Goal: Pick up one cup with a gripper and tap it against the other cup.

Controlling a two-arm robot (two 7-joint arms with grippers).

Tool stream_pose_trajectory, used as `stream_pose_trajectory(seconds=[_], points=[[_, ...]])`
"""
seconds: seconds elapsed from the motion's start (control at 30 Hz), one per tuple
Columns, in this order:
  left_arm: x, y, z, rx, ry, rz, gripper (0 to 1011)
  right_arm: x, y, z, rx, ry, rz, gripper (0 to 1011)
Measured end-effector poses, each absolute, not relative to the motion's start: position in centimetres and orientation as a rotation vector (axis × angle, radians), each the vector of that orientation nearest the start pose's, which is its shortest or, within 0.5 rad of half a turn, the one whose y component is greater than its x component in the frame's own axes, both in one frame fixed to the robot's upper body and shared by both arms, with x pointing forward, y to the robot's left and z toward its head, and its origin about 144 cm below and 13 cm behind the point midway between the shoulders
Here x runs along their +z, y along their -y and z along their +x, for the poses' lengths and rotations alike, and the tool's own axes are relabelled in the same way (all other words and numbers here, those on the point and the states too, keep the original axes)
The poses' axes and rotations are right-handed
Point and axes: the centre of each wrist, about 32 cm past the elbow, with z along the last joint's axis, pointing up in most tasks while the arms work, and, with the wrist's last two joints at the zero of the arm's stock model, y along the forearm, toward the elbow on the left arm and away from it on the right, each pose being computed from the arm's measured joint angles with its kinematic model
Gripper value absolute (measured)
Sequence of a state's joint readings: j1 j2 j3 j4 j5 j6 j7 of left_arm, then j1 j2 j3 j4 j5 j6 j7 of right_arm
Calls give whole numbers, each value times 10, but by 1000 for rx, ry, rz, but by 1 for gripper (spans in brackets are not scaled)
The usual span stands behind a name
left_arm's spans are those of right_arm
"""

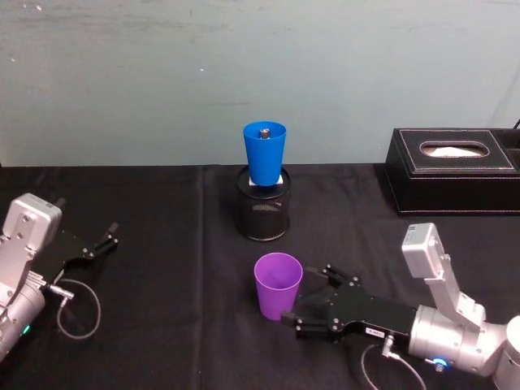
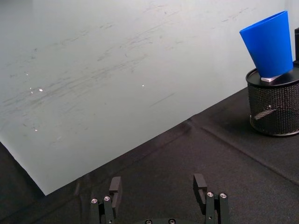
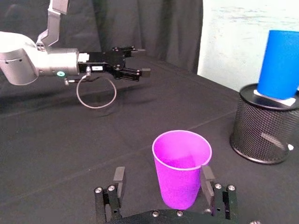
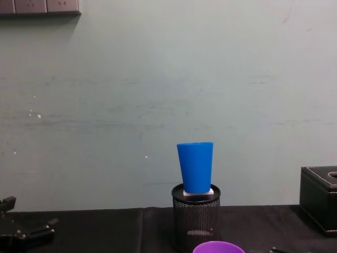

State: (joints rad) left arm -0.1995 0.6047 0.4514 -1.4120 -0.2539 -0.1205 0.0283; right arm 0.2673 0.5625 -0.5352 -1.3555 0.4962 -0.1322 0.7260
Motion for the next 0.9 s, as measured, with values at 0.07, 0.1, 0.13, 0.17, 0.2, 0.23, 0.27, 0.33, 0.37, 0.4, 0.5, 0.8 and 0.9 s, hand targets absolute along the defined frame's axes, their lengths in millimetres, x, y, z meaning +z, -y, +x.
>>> stream_pose_trajectory(seconds=[0.07,0.1,0.13,0.17,0.2,0.23,0.27,0.33,0.37,0.4,0.5,0.8,0.9], points=[[1140,-310,489,1248,285,304,1000,1131,282,504,-491,18,-157,1000],[1140,-310,489,1248,285,305,1000,1131,282,505,-489,20,-158,1000],[1140,-310,489,1248,285,304,1000,1129,279,507,-481,32,-158,1000],[1140,-310,489,1248,285,305,1000,1129,279,509,-478,37,-157,1000],[1140,-310,489,1248,285,305,1000,1127,278,510,-477,41,-157,1000],[1140,-310,489,1248,285,305,1000,1126,278,510,-477,44,-155,1000],[1140,-310,489,1248,285,305,1000,1124,277,512,-478,52,-152,1000],[1140,-310,489,1248,285,304,1000,1122,276,513,-478,58,-148,1000],[1140,-310,489,1248,285,304,1000,1120,276,514,-480,61,-146,1000],[1140,-310,489,1248,285,305,1000,1117,275,515,-482,66,-141,1000],[1140,-310,489,1248,285,305,1000,1112,272,517,-492,72,-129,1000],[1140,-310,489,1248,285,305,1000,1102,266,522,-526,81,-77,1000],[1140,-310,489,1248,285,304,1000,1100,265,523,-534,83,-64,1000]])
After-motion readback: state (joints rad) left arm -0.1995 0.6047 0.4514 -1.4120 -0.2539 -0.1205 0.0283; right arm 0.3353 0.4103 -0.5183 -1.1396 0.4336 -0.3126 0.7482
